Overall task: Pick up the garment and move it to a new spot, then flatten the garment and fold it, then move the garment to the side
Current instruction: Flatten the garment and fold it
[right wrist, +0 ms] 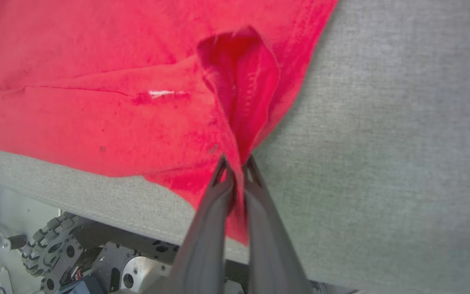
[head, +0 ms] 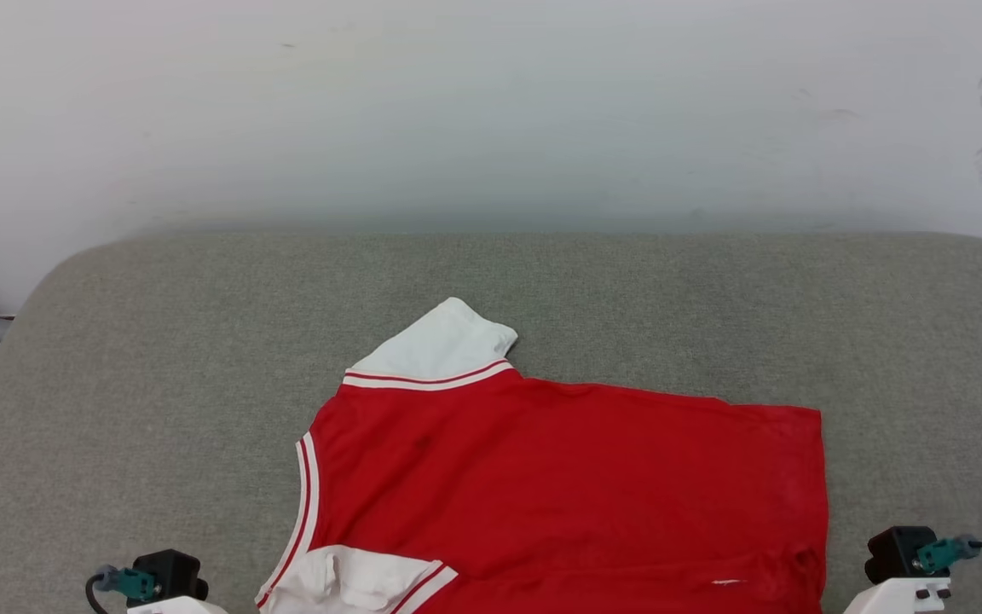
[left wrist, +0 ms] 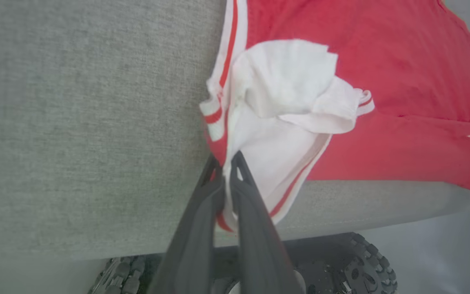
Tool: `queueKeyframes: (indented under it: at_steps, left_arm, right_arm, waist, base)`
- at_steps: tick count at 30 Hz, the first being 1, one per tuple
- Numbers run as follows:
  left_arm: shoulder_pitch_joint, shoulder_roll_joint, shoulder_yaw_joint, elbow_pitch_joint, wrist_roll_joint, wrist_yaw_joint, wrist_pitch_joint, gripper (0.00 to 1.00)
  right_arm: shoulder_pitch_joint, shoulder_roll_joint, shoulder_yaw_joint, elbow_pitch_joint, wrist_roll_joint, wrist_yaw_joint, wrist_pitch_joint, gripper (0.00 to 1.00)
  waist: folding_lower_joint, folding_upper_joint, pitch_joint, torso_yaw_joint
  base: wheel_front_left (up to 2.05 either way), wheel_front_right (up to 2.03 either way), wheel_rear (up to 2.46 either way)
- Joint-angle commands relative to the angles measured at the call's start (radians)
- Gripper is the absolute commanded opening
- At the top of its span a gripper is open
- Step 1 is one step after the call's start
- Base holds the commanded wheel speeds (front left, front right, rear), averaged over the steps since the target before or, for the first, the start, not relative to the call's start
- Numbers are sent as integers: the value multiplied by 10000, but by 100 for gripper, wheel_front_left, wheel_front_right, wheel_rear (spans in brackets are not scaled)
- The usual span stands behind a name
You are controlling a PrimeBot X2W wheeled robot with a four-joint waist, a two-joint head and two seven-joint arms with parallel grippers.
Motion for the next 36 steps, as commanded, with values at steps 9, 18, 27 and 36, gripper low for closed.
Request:
queueKeyframes:
  at_steps: [9,18,27,36]
  left_arm:
    - [-413,-266,153,798,420,-471,-1266,100]
    - [-906,-445,475,375,1778,144,-3487,100]
    - [-1530,-536,716,-7,2824,505,-5184,100]
    - [-3450,-304,1014,136,3266,313,-5611,100]
  right_arm:
    - [190,233,257,-340,-257,-4,-2304,100]
    - [-205,589,67,-912,-1479,-3,-5348,100]
    - [-503,1017,-559,-1959,-2295,-4,-5893,100]
    - [-1342,1421,-886,-3192,-2644,-4,-5923,100]
  waist:
    - [1,-1,0,-103]
    - [1,-1,59,-240]
    - [1,-1,645,-716]
    - [1,-1,2414,-1357]
  base:
    - [0,0,0]
    - [0,0,0]
    - [0,0,0]
    - [0,0,0]
